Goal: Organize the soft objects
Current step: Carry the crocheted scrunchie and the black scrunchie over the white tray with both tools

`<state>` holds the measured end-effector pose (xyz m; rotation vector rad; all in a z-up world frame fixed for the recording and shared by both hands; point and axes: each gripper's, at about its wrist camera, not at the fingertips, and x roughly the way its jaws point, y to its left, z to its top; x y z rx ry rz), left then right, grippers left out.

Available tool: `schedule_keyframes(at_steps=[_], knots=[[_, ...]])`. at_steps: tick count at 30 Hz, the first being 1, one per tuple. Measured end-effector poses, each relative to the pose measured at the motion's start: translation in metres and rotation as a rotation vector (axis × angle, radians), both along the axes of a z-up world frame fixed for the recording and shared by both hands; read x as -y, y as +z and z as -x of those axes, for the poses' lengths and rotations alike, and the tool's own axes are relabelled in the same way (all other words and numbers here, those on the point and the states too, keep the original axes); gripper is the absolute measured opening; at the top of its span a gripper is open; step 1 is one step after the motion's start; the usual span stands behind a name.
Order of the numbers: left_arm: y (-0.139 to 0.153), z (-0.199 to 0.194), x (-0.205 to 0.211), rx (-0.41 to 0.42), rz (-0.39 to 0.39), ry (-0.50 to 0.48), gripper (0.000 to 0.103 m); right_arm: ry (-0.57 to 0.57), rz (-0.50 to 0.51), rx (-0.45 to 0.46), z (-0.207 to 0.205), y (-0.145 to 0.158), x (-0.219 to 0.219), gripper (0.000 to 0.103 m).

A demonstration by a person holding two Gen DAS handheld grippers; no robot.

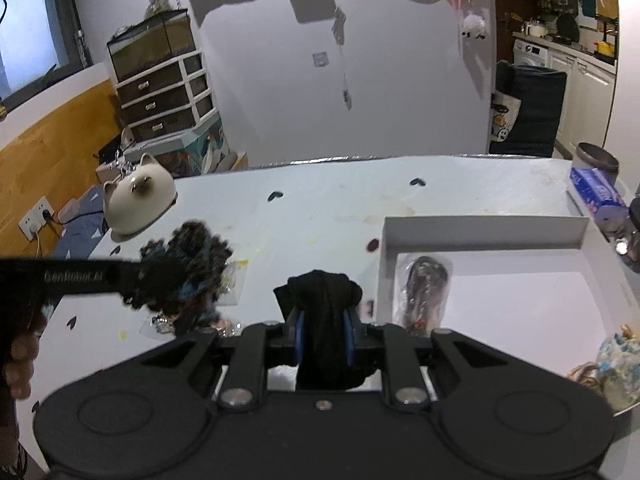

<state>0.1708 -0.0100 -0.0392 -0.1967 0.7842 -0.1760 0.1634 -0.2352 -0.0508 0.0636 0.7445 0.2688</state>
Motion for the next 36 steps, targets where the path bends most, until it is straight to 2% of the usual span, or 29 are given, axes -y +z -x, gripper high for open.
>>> schedule_keyframes(at_steps=[10,22,29,36], knots=[[0.014,0.018,0.054,0.020,-0.104,0.063,0.031,0.022,-0.013,0.030,0.001,0.020,0.043,0.020],[0.024,0.009,0.131,0.062,-0.101,0.077,0.031,0.040,-0.033,0.062,-0.010,0.035,0.118,0.020],[0.022,-0.013,0.175,0.060,-0.090,0.036,0.031,0.006,-0.041,0.060,-0.022,0.032,0.168,0.020],[0.016,-0.047,0.225,0.038,-0.083,-0.062,0.031,-0.053,-0.047,0.051,-0.032,0.026,0.220,0.020]])
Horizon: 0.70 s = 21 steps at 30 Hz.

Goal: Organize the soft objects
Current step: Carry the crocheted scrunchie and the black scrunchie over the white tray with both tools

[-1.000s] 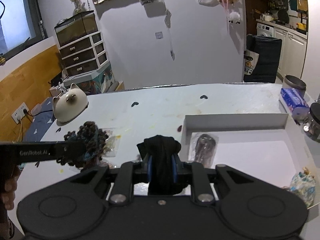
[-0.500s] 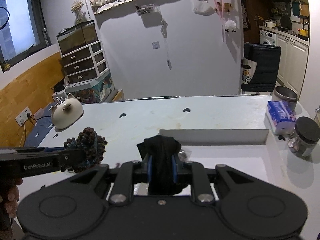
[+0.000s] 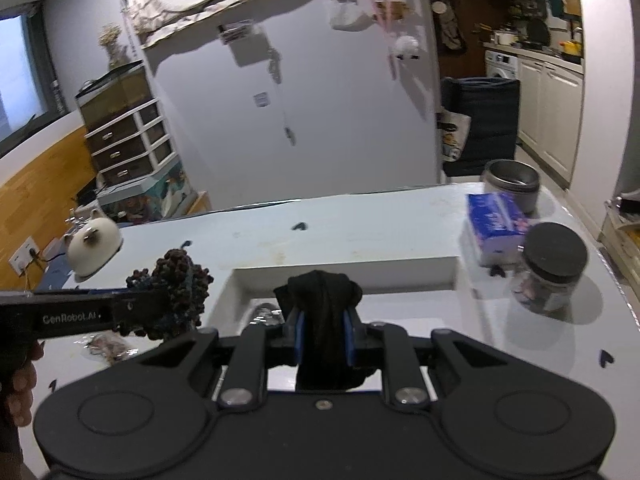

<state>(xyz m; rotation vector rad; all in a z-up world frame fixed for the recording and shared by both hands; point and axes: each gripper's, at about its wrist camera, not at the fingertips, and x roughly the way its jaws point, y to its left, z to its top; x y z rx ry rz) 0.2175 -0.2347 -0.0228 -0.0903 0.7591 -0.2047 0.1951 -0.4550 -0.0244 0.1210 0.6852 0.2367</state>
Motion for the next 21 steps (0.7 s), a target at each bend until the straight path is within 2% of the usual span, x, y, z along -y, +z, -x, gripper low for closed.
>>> schedule_keyframes(at_steps=[9,13,21], knots=[[-0.018,-0.053,0.061,-0.049,0.001,-0.150,0.031,-0.124,0.006,-0.054,-0.012,-0.022,0.062,0.020],[-0.036,-0.082,0.086,-0.088,-0.003,-0.212,0.031,-0.163,0.008,-0.086,-0.020,-0.032,0.084,0.020],[-0.082,-0.134,0.128,-0.197,0.031,-0.290,0.032,-0.146,0.016,-0.136,-0.038,-0.048,0.096,0.020]])
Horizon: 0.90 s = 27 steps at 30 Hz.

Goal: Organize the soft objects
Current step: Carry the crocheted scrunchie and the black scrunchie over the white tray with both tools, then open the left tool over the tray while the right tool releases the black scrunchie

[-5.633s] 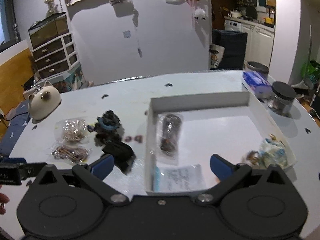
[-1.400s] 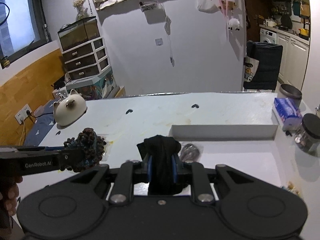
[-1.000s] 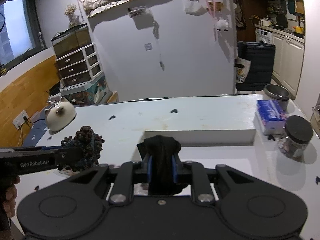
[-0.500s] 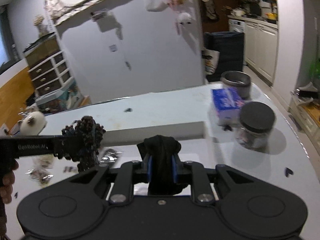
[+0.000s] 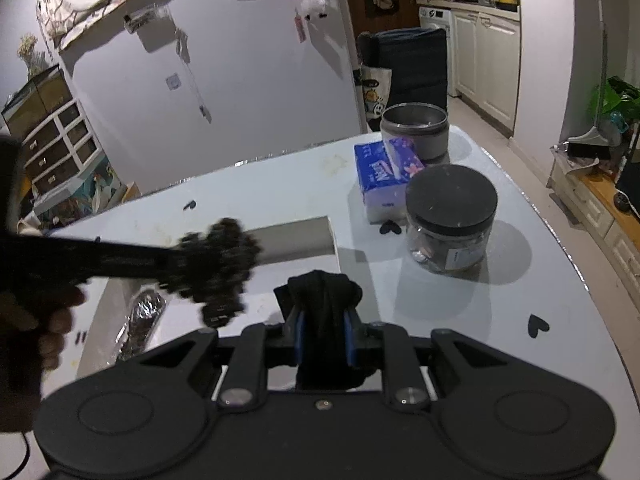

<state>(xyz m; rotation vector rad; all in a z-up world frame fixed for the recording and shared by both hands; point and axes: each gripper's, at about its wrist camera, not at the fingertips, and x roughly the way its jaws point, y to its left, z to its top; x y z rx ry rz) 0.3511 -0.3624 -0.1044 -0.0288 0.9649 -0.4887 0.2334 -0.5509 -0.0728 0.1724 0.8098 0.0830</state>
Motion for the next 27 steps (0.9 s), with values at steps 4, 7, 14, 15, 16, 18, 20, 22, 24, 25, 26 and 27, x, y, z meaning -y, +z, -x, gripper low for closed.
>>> schedule_keyframes(at_steps=[4,7,14,15,16,18,20,22,24,25,26,27], knots=[[-0.017,-0.025,0.020,-0.018,-0.020,-0.050,0.032,0.072,0.025,-0.037,-0.010,-0.013,-0.007,0.020],[-0.025,-0.040,0.029,-0.028,-0.021,-0.073,0.032,0.146,0.048,-0.063,-0.019,-0.022,-0.017,0.021],[-0.042,-0.053,0.038,-0.069,-0.010,-0.095,0.032,0.318,0.105,-0.098,-0.041,-0.043,-0.044,0.022],[-0.044,-0.054,0.039,-0.073,-0.010,-0.092,0.032,0.337,0.116,-0.096,-0.043,-0.046,-0.047,0.024],[-0.046,-0.055,0.039,-0.076,-0.009,-0.088,0.033,0.347,0.124,-0.092,-0.046,-0.048,-0.049,0.026],[-0.048,-0.057,0.038,-0.077,-0.001,-0.079,0.036,0.345,0.140,-0.065,-0.048,-0.052,-0.050,0.037],[-0.048,-0.057,0.038,-0.076,0.009,-0.075,0.037,0.314,0.171,-0.050,-0.049,-0.056,-0.049,0.057],[-0.048,-0.057,0.037,-0.077,0.014,-0.075,0.039,0.296,0.191,-0.048,-0.048,-0.057,-0.048,0.061],[-0.046,-0.055,0.035,-0.077,0.021,-0.075,0.041,0.283,0.182,-0.047,-0.045,-0.054,-0.043,0.061],[-0.045,-0.054,0.034,-0.076,0.027,-0.073,0.043,0.276,0.169,-0.048,-0.044,-0.051,-0.040,0.058],[-0.044,-0.053,0.033,-0.076,0.034,-0.072,0.045,0.275,0.151,-0.050,-0.042,-0.048,-0.037,0.056],[-0.042,-0.052,0.031,-0.075,0.043,-0.071,0.050,0.276,0.130,-0.055,-0.040,-0.045,-0.035,0.047]])
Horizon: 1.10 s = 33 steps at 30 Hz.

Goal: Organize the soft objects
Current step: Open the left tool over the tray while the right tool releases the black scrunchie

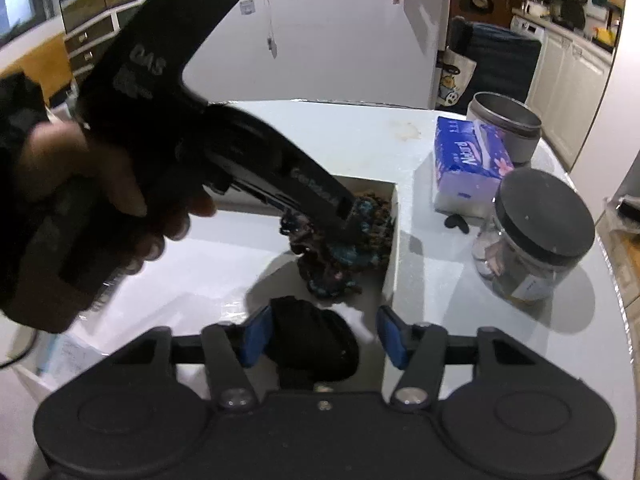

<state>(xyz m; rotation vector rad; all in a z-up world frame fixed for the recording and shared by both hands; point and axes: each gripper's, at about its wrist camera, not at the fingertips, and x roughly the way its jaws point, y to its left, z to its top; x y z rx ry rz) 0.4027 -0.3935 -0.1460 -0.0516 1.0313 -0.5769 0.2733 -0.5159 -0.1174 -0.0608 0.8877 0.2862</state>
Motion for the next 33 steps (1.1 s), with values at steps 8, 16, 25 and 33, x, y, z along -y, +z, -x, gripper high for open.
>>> schedule_keyframes(at_steps=[8,16,25,33], knots=[[0.014,0.013,-0.010,0.015,0.037,0.008,0.053,0.000,-0.053,-0.111,-0.001,-0.015,-0.007,0.010],[0.028,0.028,-0.017,0.039,0.051,0.008,0.054,-0.098,-0.026,-0.104,-0.012,-0.024,0.000,0.010],[0.055,0.052,-0.026,0.103,0.034,0.020,0.060,-0.129,-0.091,-0.047,0.014,0.016,0.010,0.017],[0.075,0.080,-0.045,0.137,0.036,0.064,0.070,-0.166,-0.100,0.013,0.036,0.041,0.015,0.028]])
